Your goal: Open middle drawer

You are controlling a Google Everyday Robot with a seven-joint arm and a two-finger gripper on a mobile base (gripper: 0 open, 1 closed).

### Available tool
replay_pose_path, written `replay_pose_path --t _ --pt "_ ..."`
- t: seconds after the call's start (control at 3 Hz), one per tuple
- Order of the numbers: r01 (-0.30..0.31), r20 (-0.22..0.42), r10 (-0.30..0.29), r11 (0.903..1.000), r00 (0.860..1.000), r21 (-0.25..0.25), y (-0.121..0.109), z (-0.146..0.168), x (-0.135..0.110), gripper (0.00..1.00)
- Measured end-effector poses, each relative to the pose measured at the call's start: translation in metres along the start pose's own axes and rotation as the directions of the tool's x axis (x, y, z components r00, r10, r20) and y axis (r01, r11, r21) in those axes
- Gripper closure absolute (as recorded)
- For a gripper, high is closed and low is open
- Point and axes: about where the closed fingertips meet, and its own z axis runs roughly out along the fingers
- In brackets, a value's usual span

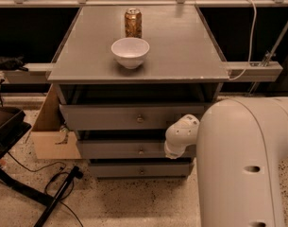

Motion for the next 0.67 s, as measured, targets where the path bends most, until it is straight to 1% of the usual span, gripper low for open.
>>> replay_pose_path --t 0.33,0.67 --pt "0.0 0.0 0.0 1.0 1.0 0.0 -0.001 -0.0047 -0.0006 1.0" --pt "0.0 0.0 0.0 1.0 1.0 0.0 -0.0025 -0.01 -0.0016 1.0"
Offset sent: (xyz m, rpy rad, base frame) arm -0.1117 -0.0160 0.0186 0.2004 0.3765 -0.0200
